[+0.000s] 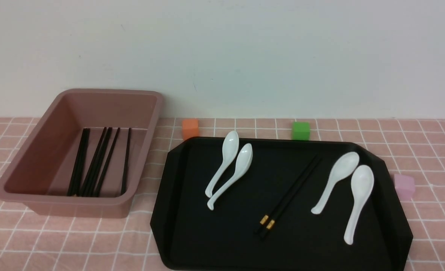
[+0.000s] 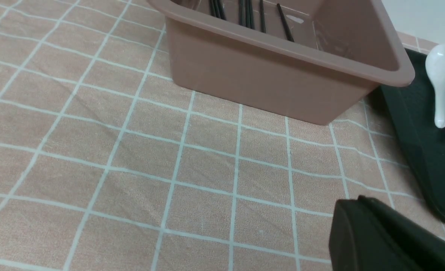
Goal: On pink tablecloth take chopsticks from black tray and put them in box.
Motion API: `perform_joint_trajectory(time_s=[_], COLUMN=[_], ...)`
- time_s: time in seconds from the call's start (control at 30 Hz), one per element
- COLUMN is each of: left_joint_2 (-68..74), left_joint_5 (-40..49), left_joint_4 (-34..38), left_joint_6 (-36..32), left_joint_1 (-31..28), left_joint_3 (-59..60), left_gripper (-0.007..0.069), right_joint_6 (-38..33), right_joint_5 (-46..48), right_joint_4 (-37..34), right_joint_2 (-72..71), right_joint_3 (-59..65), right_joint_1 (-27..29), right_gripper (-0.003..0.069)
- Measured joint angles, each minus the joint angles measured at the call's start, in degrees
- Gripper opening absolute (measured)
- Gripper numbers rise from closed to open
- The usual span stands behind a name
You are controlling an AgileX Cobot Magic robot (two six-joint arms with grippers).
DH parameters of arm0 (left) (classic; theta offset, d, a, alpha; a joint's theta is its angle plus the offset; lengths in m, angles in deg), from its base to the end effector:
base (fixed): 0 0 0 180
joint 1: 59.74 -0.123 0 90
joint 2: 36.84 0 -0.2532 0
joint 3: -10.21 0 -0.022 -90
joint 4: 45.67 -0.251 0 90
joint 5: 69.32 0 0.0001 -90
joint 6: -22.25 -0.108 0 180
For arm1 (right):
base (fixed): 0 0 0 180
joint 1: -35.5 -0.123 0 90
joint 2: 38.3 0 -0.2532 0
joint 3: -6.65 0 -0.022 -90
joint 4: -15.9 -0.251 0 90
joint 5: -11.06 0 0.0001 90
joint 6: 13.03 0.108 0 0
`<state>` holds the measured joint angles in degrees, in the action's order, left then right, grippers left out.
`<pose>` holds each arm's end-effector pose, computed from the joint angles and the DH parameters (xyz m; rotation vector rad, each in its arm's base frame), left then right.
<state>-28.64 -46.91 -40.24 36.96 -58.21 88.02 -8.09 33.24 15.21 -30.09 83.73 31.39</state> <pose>0.1005 -0.0066 0.1645 -0.2762 1.8805 -0.2869 0.1004 0.0077 0.1692 0.0209 1.8773 0.1206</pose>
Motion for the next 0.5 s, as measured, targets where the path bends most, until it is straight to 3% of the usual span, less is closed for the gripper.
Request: perform_joint_trajectory(time_s=[0.5], left_joint_2=[0.0], left_joint_5=[0.0], left_joint_4=[0.0], left_joint_6=[0.0], left_joint_1=[0.0], left_joint_3=[0.0], left_gripper=[-0.0002], right_joint_6=[0.0], right_joint_5=[0.0], right_joint_4=[0.0], right_joint_2=[0.0], right_joint_3=[0.0], right_joint_1=[0.0], right_gripper=[0.024])
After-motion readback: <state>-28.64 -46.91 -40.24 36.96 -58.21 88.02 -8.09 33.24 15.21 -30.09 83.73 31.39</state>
